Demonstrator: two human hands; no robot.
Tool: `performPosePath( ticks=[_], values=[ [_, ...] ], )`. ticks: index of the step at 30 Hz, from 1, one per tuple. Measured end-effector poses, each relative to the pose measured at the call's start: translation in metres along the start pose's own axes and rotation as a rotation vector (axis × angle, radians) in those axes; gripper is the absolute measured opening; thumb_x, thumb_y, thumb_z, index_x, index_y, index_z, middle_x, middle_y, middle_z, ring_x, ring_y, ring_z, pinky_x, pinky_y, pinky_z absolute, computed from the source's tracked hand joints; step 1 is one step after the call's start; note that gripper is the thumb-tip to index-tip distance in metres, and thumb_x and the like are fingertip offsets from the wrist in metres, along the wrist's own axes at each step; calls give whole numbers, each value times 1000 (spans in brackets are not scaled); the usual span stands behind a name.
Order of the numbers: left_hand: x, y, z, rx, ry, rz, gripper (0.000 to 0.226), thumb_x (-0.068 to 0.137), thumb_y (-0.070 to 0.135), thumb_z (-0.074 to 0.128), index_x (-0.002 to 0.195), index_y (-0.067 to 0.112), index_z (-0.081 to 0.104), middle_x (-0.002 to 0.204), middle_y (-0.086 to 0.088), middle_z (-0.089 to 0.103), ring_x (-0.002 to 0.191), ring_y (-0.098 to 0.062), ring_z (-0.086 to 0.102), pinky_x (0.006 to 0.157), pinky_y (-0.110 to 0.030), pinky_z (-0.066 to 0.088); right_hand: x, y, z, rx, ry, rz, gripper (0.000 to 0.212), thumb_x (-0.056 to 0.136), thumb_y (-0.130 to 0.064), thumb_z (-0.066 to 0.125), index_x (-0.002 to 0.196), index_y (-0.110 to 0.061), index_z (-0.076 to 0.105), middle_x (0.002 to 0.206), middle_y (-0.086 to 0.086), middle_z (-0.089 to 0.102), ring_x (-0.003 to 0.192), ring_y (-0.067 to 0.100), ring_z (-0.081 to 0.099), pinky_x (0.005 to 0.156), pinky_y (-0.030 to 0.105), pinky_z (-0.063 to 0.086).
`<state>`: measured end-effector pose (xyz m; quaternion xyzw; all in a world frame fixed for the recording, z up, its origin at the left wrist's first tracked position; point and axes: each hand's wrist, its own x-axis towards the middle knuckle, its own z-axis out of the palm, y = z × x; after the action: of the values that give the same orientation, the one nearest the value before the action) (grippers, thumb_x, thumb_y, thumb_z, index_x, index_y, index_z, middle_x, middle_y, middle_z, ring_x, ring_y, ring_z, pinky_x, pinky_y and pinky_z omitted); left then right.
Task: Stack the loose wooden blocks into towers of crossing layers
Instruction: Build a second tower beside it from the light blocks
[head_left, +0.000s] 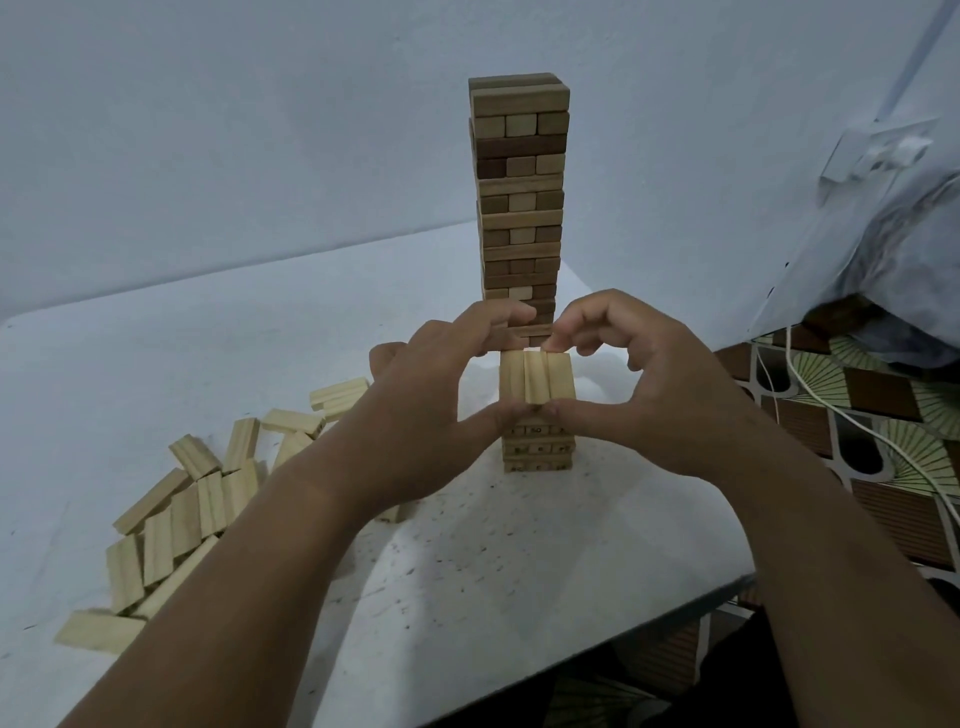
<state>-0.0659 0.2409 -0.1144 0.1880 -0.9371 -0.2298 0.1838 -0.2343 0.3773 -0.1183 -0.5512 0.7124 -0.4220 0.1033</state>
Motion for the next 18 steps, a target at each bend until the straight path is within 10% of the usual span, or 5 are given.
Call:
performPosePath(
  ticks=[10,18],
  values=[
    [-4,2,-6,-11,-53,-95,89,68,67,63,143,53,18,147,25,39,135,-7,32,113,-47,23,-3,6,-6,-40,-39,35,61,66,-47,85,119,-41,55,118,-31,58,112,-4,53,80,16,40],
    [-5,-2,-9,-92,-74,-111,80,73,54,66,139,55,21,119,37,51,117,5,40,112,-57,31,-6,6,-6,6,-35,44,51,72,-27,85,114,-35,57,112,-27,65,112,1,56,79,16,37]
  ],
)
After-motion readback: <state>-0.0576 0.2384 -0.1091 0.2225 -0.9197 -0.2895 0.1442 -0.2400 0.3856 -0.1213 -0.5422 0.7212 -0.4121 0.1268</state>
